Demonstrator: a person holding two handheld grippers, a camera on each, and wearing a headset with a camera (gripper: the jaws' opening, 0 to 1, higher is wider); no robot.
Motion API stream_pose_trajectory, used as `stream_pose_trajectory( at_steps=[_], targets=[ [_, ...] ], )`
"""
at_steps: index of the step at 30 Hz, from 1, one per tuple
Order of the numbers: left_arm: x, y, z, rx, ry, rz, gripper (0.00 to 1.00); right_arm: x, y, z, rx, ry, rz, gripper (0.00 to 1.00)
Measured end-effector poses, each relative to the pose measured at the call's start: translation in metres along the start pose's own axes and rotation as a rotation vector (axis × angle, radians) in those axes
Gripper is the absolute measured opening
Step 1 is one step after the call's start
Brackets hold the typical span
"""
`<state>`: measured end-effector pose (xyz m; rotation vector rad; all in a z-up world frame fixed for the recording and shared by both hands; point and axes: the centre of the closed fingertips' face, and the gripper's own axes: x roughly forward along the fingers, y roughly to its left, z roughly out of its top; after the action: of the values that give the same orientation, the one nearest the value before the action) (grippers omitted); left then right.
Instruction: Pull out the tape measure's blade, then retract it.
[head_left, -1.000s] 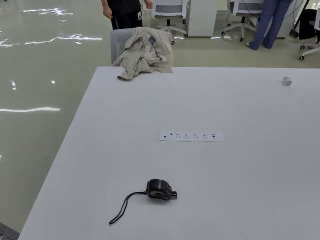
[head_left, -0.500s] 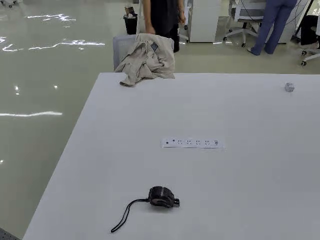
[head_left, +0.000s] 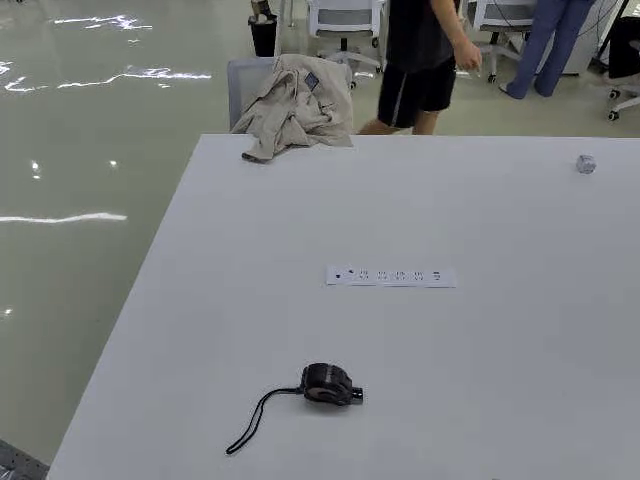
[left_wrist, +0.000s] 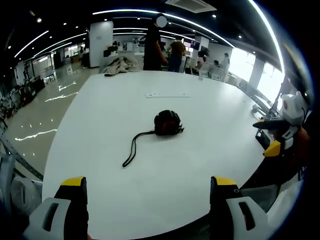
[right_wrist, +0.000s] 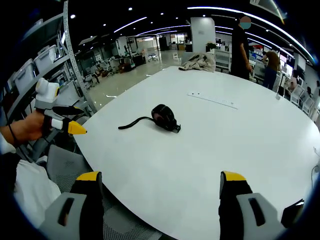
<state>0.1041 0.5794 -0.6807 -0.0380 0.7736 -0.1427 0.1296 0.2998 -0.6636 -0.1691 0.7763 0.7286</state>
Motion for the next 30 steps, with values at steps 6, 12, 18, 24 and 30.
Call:
stream_pose_trajectory(
  at_steps=[6, 12, 18, 24, 30],
  targets=[
    [0.006, 0.001, 0.003, 0.01, -0.005, -0.009, 1.0, 0.007, 0.001, 0.003, -0.021, 0.003, 0.019, 1.0],
    [0.011, 0.001, 0.002, 0.022, 0.0, -0.016, 1.0, 0.013, 0.0, 0.005, -0.035, 0.008, 0.026, 1.0],
    [0.016, 0.003, 0.001, 0.033, 0.005, -0.016, 1.0, 0.018, -0.004, 0.007, -0.033, 0.01, 0.024, 0.99],
    [0.021, 0.003, 0.003, 0.046, 0.009, -0.026, 1.0, 0.021, -0.006, 0.008, -0.037, 0.016, 0.021, 0.99],
    [0.026, 0.003, 0.007, 0.057, 0.007, -0.038, 1.0, 0.026, -0.01, 0.009, -0.042, 0.021, 0.016, 0.99]
  ],
)
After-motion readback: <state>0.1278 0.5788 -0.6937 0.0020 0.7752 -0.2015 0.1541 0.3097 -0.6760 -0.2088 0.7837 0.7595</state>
